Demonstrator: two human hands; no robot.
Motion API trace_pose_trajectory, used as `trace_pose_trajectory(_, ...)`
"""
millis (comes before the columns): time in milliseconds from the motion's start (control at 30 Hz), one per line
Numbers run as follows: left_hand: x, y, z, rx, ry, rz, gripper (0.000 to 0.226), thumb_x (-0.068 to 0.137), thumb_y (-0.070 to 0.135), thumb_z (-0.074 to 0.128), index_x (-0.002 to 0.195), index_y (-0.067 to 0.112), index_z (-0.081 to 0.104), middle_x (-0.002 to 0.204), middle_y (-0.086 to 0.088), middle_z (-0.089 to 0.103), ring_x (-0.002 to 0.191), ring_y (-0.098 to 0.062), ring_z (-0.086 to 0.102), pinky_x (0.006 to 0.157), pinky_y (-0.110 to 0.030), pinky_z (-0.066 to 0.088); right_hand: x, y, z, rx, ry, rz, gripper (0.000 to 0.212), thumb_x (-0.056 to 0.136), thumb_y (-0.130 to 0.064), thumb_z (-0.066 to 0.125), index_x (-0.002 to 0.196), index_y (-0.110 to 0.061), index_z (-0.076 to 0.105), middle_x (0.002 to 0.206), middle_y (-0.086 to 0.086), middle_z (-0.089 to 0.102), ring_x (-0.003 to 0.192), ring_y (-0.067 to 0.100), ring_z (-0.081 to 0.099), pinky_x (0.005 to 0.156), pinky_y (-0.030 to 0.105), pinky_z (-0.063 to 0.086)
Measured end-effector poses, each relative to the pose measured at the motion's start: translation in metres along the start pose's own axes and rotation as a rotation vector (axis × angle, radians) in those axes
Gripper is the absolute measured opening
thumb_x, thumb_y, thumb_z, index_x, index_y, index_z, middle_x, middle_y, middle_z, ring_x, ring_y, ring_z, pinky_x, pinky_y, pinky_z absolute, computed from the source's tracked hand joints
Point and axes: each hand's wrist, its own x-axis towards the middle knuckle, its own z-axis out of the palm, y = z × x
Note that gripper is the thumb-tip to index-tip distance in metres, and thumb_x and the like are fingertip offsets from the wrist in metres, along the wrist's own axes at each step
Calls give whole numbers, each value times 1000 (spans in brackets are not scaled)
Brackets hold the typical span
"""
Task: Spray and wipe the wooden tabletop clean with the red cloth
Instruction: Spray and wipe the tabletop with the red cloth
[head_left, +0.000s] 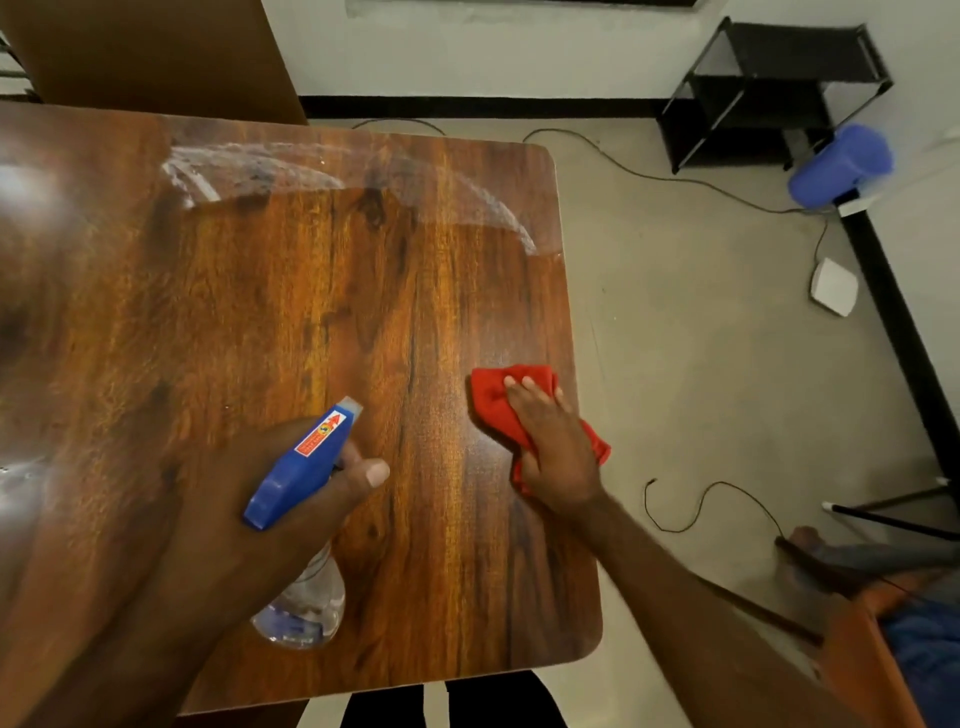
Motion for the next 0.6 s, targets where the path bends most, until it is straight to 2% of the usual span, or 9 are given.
trace_pose_trajectory(100,-3,17,12,-48,81,-25,47,51,96,57,70,54,65,55,15,63,55,-1,64,52,-5,50,8,11,-1,9,17,-44,87,87,-6,72,163,-17,31,164,-5,35,158,13,23,130,49,16)
trace_pose_trajectory(167,-3,23,22,-29,160,-57,24,51,82,71,69,78,54,78,36,61,74,23,58,69,3,46,25,21,-5,-2,5,-82,84,86,-6,69,162,-16,35,163,-3,39,156,13,25,131,46,14)
trace_pose_trajectory(267,1,29,36,36,168,-29,41,56,68,72,78,89,44,85,63,48,88,42,41,80,13,33,60,37,-13,3,-24,-78,78,88,-10,66,161,-13,39,161,6,47,155,20,33,131,47,16)
trace_pose_trajectory(333,6,29,45,67,162,-15,53,59,62,82,80,90,42,83,67,42,89,46,36,80,16,25,85,49,-18,2,-24,-73,77,88,-10,65,161,-12,40,160,8,49,154,23,35,131,49,18)
trace_pose_trajectory(400,16,36,53,109,194,-13,52,59,65,83,80,89,42,85,59,49,91,42,41,78,14,32,110,61,-22,-3,-9,-72,75,86,-11,61,159,-12,42,158,8,51,153,24,38,130,49,20)
trace_pose_trajectory(433,23,35,56,112,186,-23,38,56,77,76,80,84,48,87,49,57,89,33,51,72,8,41,125,68,-24,-4,2,-77,74,85,-11,59,158,-11,44,157,8,52,152,24,39,130,49,20)
trace_pose_trajectory(500,33,34,64,89,160,-73,47,47,96,58,80,63,60,82,22,66,78,6,65,58,-1,48,154,81,-27,2,13,-74,74,84,-11,59,157,-12,46,156,9,54,151,25,41,130,49,21)
trace_pose_trajectory(533,39,34,69,120,181,-74,46,54,90,62,81,53,61,78,15,66,73,-3,65,54,-3,48,169,87,-29,12,10,-65,73,84,-12,59,156,-12,47,155,10,54,150,26,42,129,50,22)
trace_pose_trajectory(600,52,34,82,164,217,-65,19,77,55,77,78,43,63,64,11,63,58,-9,62,50,-9,47,200,94,-38,36,3,-31,68,87,-17,57,155,-13,48,153,12,55,147,30,46,127,53,27)
